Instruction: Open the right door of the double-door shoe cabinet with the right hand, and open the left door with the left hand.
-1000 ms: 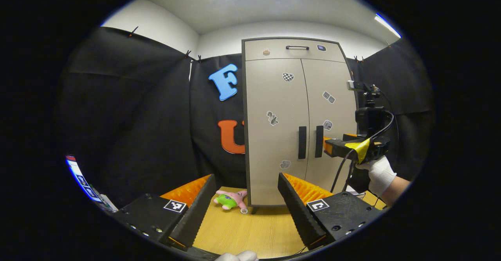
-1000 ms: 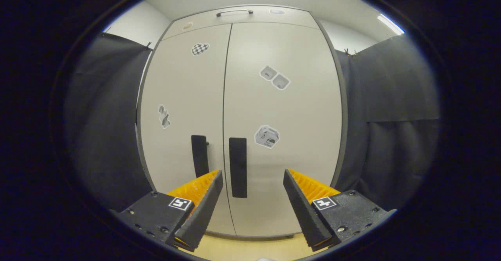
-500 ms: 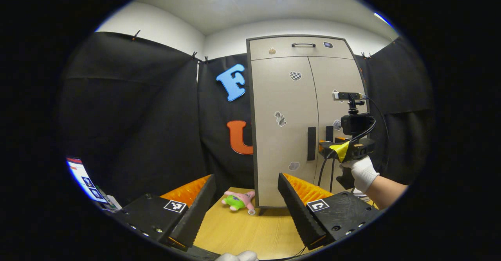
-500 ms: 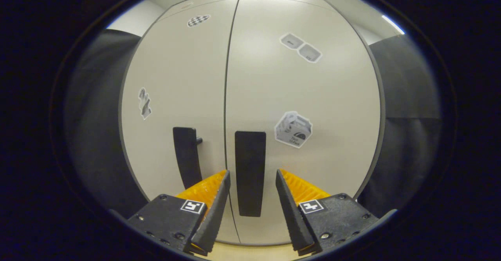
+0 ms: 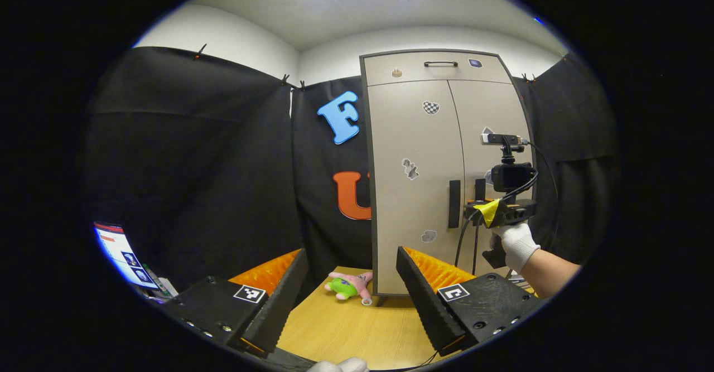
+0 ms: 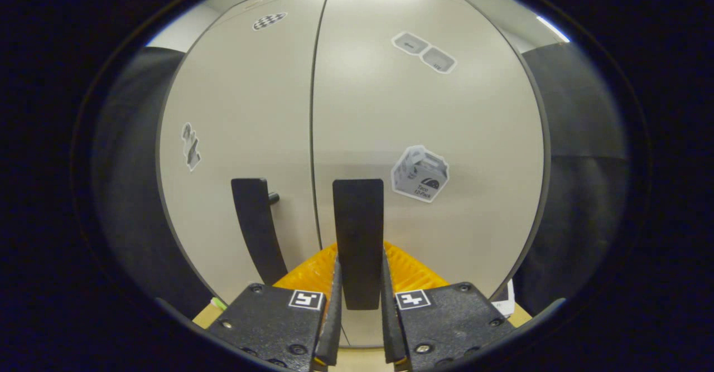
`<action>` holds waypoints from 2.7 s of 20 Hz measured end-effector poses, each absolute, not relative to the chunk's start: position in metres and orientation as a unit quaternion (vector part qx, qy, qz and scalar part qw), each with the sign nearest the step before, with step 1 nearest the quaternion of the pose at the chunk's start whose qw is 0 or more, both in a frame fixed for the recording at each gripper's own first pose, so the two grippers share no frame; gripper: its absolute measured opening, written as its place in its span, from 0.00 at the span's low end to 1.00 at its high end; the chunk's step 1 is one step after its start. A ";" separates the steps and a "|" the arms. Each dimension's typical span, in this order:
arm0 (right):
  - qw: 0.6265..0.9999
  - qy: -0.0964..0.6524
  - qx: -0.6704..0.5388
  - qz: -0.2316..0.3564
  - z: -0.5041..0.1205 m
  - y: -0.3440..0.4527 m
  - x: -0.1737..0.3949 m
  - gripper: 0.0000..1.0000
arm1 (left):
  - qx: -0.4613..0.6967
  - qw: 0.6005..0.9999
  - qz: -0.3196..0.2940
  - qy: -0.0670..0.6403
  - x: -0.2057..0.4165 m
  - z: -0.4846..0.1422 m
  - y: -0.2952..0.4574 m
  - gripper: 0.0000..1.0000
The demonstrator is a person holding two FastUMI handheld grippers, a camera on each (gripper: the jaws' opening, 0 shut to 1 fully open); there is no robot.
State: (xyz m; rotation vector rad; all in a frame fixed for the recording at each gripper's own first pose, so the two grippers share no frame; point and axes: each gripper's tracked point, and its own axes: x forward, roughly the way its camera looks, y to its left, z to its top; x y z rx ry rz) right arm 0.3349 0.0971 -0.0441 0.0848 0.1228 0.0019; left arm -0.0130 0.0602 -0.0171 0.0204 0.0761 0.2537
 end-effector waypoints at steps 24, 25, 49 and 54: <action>0.996 0.068 0.039 0.036 -0.050 0.031 0.193 0.17 | 0.006 0.998 0.051 0.021 -0.049 -0.013 0.033 0.96; 0.996 0.068 0.038 0.035 -0.049 0.025 0.187 0.17 | 0.005 0.999 0.046 0.019 -0.050 -0.013 0.030 0.96; 0.996 0.056 0.040 0.053 -0.049 -0.152 0.139 0.04 | -0.018 1.000 -0.003 0.024 -0.023 -0.007 -0.115 0.96; 0.993 0.070 0.065 0.074 -0.049 -0.154 0.140 0.04 | -0.020 0.999 0.016 0.034 -0.025 -0.008 -0.129 0.96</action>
